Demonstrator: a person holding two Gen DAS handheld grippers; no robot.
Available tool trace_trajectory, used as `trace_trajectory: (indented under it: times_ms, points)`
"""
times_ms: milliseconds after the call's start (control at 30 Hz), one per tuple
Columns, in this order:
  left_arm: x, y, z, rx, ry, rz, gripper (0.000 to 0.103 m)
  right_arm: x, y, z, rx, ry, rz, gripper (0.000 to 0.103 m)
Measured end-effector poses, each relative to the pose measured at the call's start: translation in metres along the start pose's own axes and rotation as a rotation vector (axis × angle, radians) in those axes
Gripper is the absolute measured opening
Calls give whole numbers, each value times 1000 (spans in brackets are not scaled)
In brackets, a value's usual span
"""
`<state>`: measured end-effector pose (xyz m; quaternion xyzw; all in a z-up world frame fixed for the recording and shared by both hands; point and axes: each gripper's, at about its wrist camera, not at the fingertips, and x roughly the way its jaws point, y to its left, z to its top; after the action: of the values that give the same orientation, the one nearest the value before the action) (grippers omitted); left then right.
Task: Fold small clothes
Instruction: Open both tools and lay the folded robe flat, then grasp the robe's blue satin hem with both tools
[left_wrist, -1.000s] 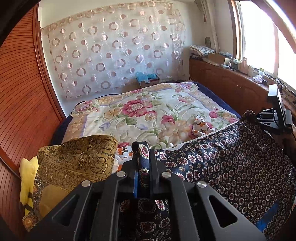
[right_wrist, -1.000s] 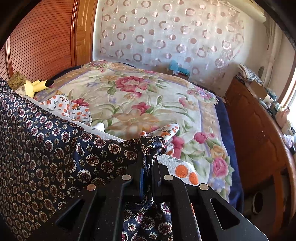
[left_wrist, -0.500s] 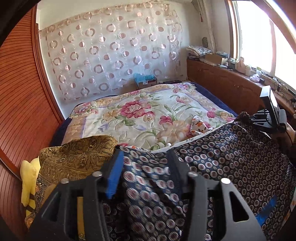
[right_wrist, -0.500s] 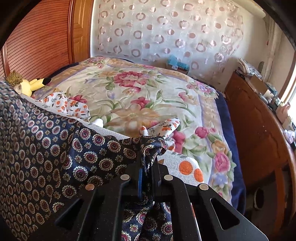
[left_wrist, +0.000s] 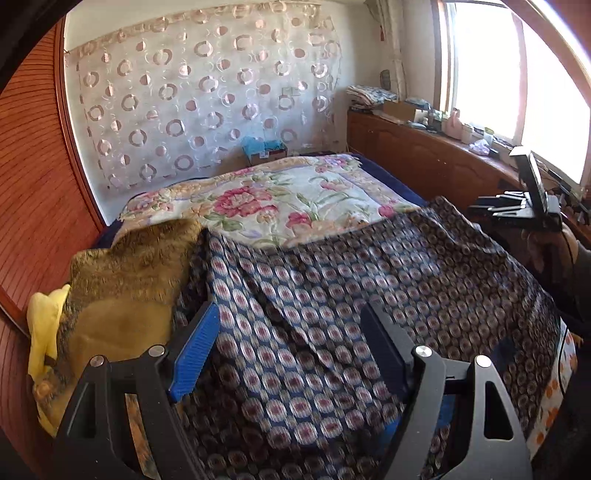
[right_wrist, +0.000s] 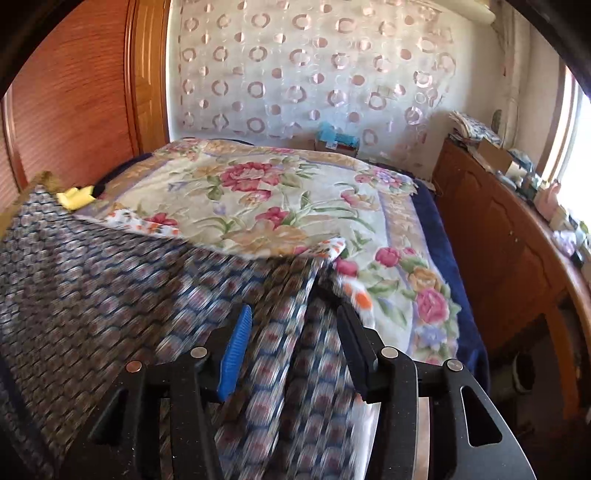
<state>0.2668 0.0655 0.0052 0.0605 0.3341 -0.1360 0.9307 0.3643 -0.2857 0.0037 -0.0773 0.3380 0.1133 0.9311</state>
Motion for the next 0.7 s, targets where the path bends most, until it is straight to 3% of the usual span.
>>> trace_trajectory:
  times_ms: [333,567,700]
  points:
    - [-8,-25,-71,-97,105,-109,77,-69,41,-93,21,72,105,50]
    - [-4,-46,-86,-124,156,-166,62,-96,65,-135,102,66,166,50]
    - [-1,-56,-89,-123,172,-173,61,-105,83,-150,104,71,212,50]
